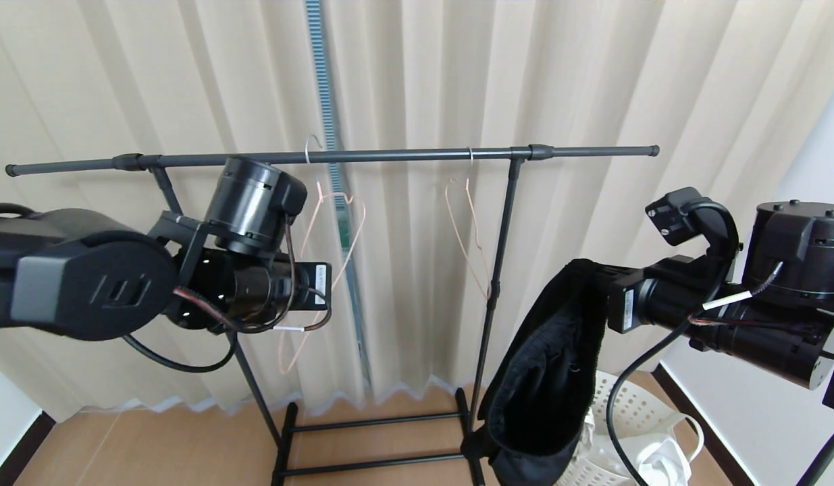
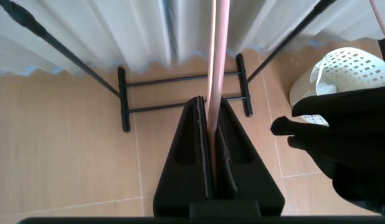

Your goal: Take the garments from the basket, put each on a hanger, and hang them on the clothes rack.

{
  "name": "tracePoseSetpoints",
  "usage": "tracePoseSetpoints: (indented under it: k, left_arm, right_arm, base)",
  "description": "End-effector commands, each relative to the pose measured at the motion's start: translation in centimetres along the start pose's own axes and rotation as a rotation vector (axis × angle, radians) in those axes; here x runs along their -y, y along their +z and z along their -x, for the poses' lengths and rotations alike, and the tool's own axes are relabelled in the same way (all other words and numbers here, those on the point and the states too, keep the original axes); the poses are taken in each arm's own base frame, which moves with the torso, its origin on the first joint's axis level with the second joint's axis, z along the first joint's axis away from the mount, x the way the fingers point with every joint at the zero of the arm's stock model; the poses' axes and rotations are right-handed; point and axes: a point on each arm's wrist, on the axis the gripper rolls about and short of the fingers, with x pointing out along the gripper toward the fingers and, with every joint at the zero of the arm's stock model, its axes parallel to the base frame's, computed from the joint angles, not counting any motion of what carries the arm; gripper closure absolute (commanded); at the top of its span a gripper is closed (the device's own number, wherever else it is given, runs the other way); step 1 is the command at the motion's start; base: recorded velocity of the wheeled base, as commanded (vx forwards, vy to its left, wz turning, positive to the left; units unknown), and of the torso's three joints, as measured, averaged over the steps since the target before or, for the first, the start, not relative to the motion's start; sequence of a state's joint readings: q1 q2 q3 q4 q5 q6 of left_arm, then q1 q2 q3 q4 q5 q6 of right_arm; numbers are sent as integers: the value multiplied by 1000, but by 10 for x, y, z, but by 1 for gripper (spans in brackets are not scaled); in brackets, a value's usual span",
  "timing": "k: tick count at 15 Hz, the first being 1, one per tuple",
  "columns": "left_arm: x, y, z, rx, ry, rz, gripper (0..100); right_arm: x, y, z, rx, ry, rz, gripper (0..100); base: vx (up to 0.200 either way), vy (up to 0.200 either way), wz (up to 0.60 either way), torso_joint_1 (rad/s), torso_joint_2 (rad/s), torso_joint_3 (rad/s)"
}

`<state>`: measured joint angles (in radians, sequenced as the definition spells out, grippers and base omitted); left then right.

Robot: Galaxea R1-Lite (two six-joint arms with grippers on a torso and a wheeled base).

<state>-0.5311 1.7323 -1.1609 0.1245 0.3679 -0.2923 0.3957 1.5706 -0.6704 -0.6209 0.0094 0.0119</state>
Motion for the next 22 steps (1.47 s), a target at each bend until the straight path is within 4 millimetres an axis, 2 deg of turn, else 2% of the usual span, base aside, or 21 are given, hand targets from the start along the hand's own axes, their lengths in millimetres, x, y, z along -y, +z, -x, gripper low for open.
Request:
tracePoseSetpoints:
  k: [1, 4, 10, 16, 19, 22]
  left_arm:
    - [-13, -15, 27, 69, -31, -28, 100]
    - [-25, -44, 38, 147, -105, -143, 100]
    - [-45, -81, 72, 196, -322, -245, 100]
    - [-50, -113, 71, 288, -479, -417, 100]
    - [-48, -117, 69, 284, -531, -479, 100]
    - [-32, -124, 64, 241, -610, -541, 100]
  right_arm:
    - [0, 1, 1, 3, 0, 0, 100]
    - [0, 2, 2, 8, -2, -1, 100]
    - [2, 5, 2, 15, -101, 7, 100]
    - [4, 5, -7, 1, -312, 79, 100]
    - [4, 6, -15, -2, -408, 80, 100]
    - [4, 8, -21, -5, -455, 81, 100]
  base:
    - [0, 0, 0, 0, 0, 0]
    - [0, 0, 0, 0, 0, 0]
    - [0, 0, 0, 0, 0, 0]
    - [0, 0, 0, 0, 0, 0]
    - [0, 0, 0, 0, 0, 0]
    - [0, 0, 0, 0, 0, 0]
